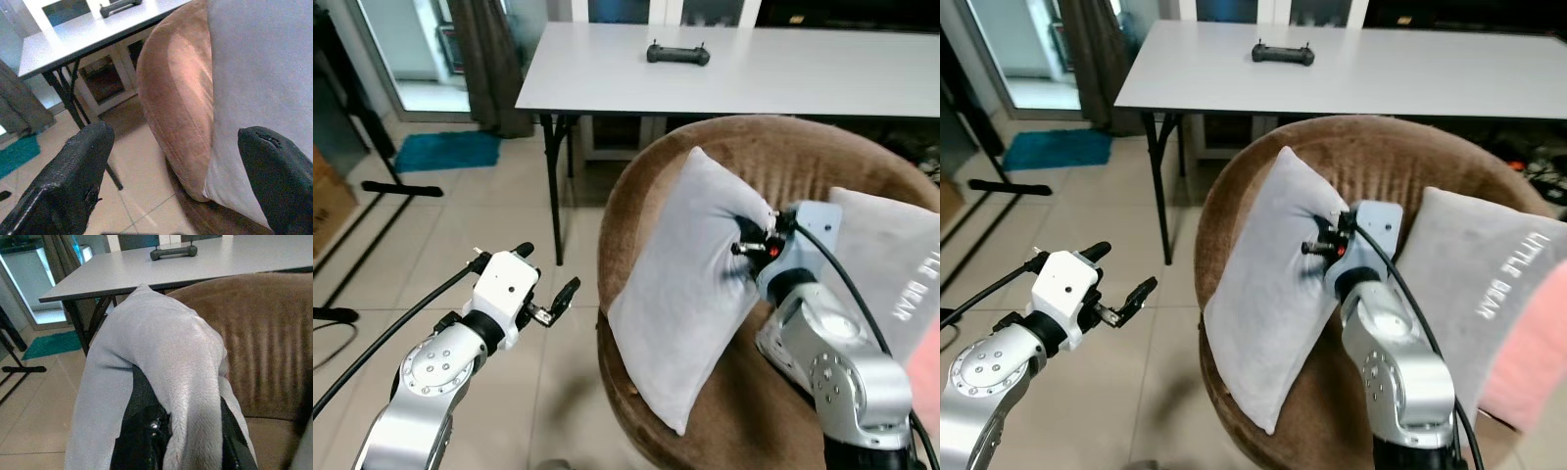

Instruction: Move the pillow to the sofa from floor

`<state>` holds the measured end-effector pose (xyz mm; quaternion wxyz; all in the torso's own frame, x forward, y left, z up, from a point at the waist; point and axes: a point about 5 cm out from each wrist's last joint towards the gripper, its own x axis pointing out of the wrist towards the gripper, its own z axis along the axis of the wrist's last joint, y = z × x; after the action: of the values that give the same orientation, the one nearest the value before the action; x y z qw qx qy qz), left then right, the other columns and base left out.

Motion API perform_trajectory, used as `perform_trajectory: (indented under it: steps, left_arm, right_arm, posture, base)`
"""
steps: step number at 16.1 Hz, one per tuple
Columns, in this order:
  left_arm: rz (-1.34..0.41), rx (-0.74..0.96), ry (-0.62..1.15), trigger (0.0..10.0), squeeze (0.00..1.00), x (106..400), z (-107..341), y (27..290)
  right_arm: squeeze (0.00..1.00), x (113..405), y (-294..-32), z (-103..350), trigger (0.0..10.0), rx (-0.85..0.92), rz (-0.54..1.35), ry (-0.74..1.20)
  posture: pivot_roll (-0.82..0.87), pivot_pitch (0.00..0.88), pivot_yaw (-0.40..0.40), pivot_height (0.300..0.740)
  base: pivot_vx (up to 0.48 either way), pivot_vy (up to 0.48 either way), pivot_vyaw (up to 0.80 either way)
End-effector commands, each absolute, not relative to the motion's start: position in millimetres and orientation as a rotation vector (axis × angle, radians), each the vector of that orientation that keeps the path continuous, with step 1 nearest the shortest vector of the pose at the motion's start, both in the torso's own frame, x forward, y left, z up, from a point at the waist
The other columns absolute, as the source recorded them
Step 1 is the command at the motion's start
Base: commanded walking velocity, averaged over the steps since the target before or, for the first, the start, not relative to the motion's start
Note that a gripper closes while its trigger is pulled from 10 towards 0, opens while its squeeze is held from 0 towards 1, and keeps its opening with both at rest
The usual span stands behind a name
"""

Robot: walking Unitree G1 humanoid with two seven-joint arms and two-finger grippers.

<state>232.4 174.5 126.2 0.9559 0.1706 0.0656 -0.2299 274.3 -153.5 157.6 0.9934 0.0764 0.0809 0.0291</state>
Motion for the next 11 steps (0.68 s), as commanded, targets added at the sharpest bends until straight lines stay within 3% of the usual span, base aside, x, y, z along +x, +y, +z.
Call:
perform_trajectory:
  steps: [1,5,9,10,11]
  left_arm:
    - [-0.481,0.346,0.120,10.0,0.01,231,128,172]
    - [-0.690,0.315,0.169,10.0,0.02,226,121,155]
    - [-0.856,0.317,0.182,10.0,0.01,231,124,146]
    - [-0.877,0.324,0.182,10.0,0.01,232,125,144]
    - [-0.886,0.328,0.183,10.0,0.01,233,125,144]
  right_arm:
    - [0.00,279,-163,165,10.0,0.136,0.023,0.121]
    - [0.00,331,-188,143,10.0,0.010,-0.024,0.191]
    - [0.00,377,-205,137,10.0,0.071,0.028,0.185]
    - [0.87,383,-206,138,10.0,0.010,0.027,0.185]
    - [1.00,384,-208,139,10.0,-0.022,0.021,0.190]
  posture:
    - [0.07,0.000,-0.042,0.740]
    - [0.08,0.000,-0.051,0.740]
    - [0.09,0.000,-0.021,0.740]
    - [0.10,0.000,-0.020,0.740]
    - [0.10,0.000,-0.020,0.740]
  base:
    - [0.000,0.000,0.00]
    - [0.000,0.000,0.00]
    - [0.000,0.000,0.00]
    - [0.000,0.000,0.00]
    - [0.000,0.000,0.00]
